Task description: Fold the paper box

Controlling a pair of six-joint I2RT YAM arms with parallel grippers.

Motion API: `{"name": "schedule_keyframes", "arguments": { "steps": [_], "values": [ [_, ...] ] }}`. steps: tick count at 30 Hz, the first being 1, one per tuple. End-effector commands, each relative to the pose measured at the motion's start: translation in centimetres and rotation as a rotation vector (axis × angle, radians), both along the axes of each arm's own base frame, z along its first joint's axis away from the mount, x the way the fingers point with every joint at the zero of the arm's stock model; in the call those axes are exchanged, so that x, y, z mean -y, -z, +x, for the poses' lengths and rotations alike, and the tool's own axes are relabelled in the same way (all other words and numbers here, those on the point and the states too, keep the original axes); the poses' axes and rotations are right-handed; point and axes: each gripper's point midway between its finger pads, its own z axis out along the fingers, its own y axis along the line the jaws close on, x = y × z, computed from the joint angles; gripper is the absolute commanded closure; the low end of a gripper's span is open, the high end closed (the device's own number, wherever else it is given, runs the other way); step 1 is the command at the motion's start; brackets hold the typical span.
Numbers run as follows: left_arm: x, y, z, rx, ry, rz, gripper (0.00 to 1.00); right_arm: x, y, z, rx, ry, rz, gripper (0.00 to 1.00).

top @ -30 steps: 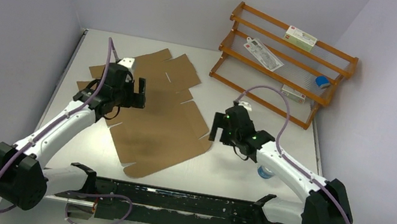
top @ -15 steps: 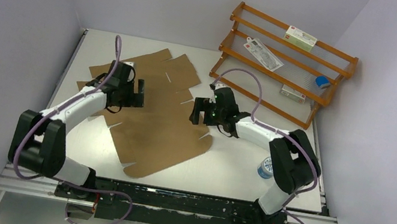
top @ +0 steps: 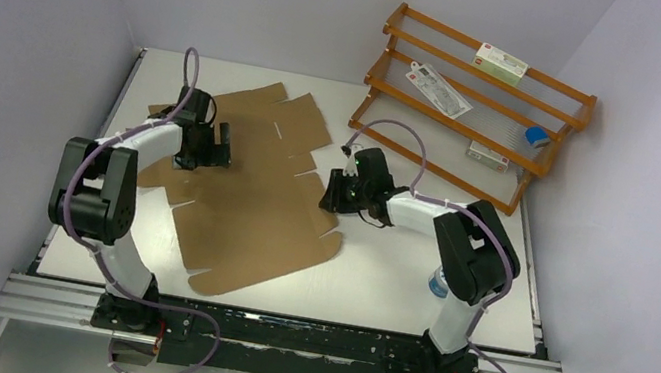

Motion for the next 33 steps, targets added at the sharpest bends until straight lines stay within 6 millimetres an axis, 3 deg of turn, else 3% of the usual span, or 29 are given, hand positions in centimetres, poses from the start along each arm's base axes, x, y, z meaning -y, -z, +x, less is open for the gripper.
{"name": "schedule_keyframes", "arguments": {
  "steps": [1,6,17,22,24,29,33],
  "values": [
    [-0.4,0.1,0.3,-0.015,0.028,0.0,0.09,-0.1,-0.6,-2.4,-0.041,-0.046,0.05,0.7],
    [-0.2,1.1,-0.3,-0.054,0.048,-0.008,0.1,0.4,-1.0,-6.1,-0.077,-0.069,0.06,0.79],
    [4.7,1.7,-3.7,-0.109,0.191,-0.114,0.11,4.9,-1.4,-12.4,-0.128,0.035,0.055,0.89],
    [9.1,1.6,-5.7,-0.125,0.308,-0.115,0.1,7.5,-1.4,-14.0,-0.151,0.128,0.005,0.87],
    [9.8,1.3,-6.1,-0.118,0.317,-0.12,0.1,8.1,-1.5,-14.9,-0.168,0.149,0.004,0.86],
    [9.5,-0.4,-6.3,-0.062,0.306,-0.118,0.09,10.1,-1.9,-15.9,-0.171,0.223,-0.033,0.8],
    [8.4,-2.8,-4.6,0.021,0.277,-0.094,0.08,10.0,-3.1,-15.8,-0.159,0.228,-0.015,0.65]
  ]
}}
